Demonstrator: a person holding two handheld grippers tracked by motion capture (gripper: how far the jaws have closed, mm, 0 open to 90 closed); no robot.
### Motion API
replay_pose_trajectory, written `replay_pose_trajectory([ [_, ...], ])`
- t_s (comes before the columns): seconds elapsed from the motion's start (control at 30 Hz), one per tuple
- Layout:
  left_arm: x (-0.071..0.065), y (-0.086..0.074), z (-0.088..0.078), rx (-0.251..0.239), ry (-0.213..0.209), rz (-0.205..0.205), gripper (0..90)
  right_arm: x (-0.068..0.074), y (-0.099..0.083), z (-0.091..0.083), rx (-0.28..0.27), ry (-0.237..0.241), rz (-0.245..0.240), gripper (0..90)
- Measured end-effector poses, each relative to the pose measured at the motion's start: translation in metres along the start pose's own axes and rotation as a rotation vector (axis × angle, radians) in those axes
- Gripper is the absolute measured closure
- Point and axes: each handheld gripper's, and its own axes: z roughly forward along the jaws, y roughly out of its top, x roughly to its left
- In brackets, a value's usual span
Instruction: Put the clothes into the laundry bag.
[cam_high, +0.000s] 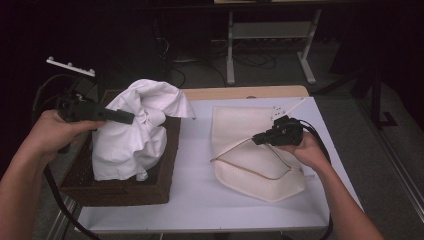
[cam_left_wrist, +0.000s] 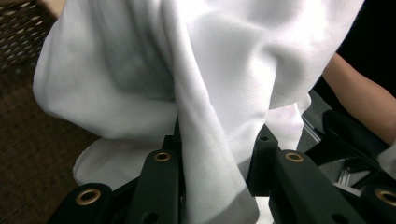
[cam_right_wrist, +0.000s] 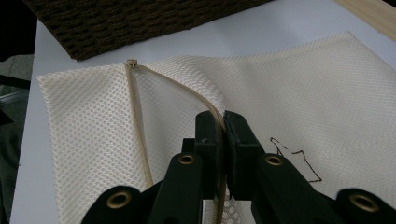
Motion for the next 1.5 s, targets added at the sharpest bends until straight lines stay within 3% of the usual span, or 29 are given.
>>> replay_pose_trajectory([
  [0.17,-0.02,0.022,0.012,0.002,-0.044,0.048,70.3,-0.006,0.002,-0.001,-0.004,0.006,0.006,84.3],
  [0.4,-0.037,0.039,0.032,0.01,-0.088,0.087,70.2,-0.008,0.01,-0.009,-0.009,-0.007,-0.009,84.3],
  [0.5,-0.05,0.047,0.053,0.02,-0.14,0.117,70.1,-0.011,0.008,-0.007,-0.002,-0.008,0.003,84.3],
  [0.53,-0.05,0.047,0.053,0.02,-0.14,0.117,70.1,-0.012,0.007,-0.007,0.002,-0.009,0.007,84.3],
  [0.57,-0.057,0.052,0.065,0.039,-0.161,0.133,70.2,-0.013,0.006,-0.007,0.004,-0.01,0.015,84.3],
  [0.6,-0.057,0.052,0.065,0.039,-0.161,0.133,70.1,-0.013,0.006,-0.007,0.004,-0.01,0.015,84.3],
  [0.77,-0.079,0.061,0.099,0.075,-0.233,0.18,70.1,-0.015,0.004,-0.006,-0.002,-0.013,0.021,84.2],
  [0.8,-0.079,0.061,0.099,0.075,-0.233,0.18,70.1,-0.015,0.004,-0.005,-0.003,-0.015,0.023,84.2],
  [0.83,-0.087,0.061,0.113,0.093,-0.255,0.192,70.1,-0.015,0.004,-0.005,-0.007,-0.014,0.023,84.2],
  [0.93,-0.097,0.059,0.13,0.112,-0.294,0.208,70.1,-0.014,0.003,-0.006,-0.011,-0.016,0.024,84.1],
  [1.0,-0.1,0.059,0.134,0.119,-0.304,0.214,70.0,-0.014,0.004,-0.006,-0.013,-0.018,0.02,84.1],
  [1.03,-0.108,0.057,0.145,0.136,-0.336,0.229,70.0,-0.013,0.004,-0.006,-0.017,-0.019,0.017,84.1],
  [1.1,-0.111,0.057,0.149,0.138,-0.347,0.233,70.0,-0.012,0.005,-0.007,-0.019,-0.021,0.016,84.1],
  [1.13,-0.118,0.055,0.16,0.144,-0.373,0.235,70.0,-0.012,0.005,-0.007,-0.024,-0.021,0.013,84.1],
  [1.17,-0.118,0.055,0.16,0.144,-0.373,0.235,70.0,-0.012,0.005,-0.007,-0.024,-0.021,0.013,84.1],
  [1.23,-0.125,0.053,0.176,0.173,-0.392,0.247,70.0,-0.012,0.005,-0.008,-0.027,-0.024,0.02,84.0],
  [1.33,-0.125,0.05,0.186,0.197,-0.378,0.245,69.9,-0.012,0.005,-0.009,-0.03,-0.026,0.02,84.0],
  [1.5,-0.105,0.022,0.228,0.273,-0.352,0.175,69.9,-0.012,0.003,-0.013,-0.04,-0.031,0.027,83.9],
])
